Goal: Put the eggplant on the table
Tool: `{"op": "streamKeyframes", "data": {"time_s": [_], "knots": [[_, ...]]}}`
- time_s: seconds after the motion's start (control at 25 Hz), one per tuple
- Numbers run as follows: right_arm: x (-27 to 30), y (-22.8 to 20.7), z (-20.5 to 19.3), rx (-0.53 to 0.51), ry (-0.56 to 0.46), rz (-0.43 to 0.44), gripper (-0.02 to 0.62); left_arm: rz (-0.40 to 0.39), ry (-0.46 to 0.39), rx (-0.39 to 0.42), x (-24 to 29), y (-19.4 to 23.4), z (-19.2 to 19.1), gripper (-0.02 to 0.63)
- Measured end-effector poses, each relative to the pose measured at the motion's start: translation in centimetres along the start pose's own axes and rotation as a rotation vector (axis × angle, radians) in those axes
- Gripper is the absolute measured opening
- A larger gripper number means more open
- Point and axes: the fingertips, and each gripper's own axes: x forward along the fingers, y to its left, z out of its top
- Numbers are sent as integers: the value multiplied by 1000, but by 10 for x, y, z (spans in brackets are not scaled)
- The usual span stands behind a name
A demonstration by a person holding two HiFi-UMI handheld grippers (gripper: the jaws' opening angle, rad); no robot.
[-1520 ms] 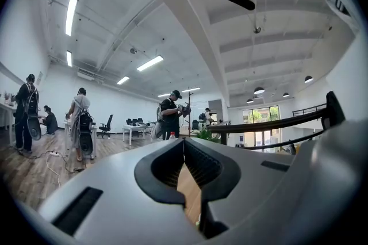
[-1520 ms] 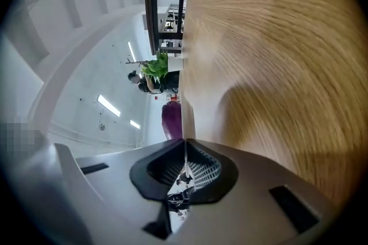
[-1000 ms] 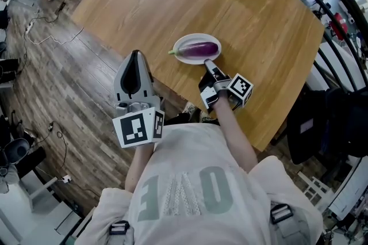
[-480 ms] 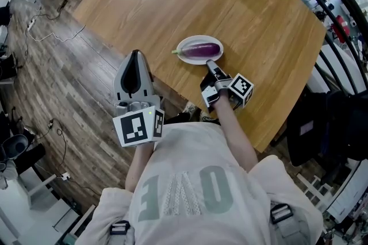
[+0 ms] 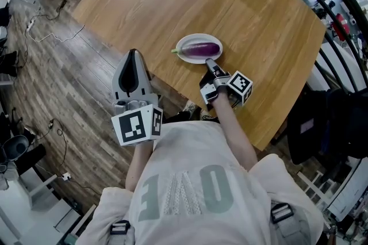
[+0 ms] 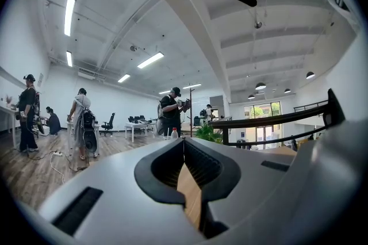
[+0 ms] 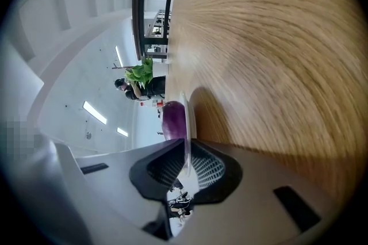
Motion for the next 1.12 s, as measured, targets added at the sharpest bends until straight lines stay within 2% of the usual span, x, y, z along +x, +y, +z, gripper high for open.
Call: {"op": "streamKeyframes", "data": {"time_s": [0.2,0.52,0.64,0.84,1.12], "knots": [[0,-2,-3,-42,11,-59,29,-17,2,-4,-1,-5,0,9],[-2,-5,-7,-84,9,-135,34,11,-5,3,-10,6,0,9],[-3,-8,-9,-89,11,-158,121,14,-12,0,-12,7,2,9],[-3,-8,-12,-111,-5,-191,161,5,-20,-4,-17,8,4,9],[-14,-6,-21,-52,-20,-233,202,6,-35,-13,-24,16,7,9]]}}
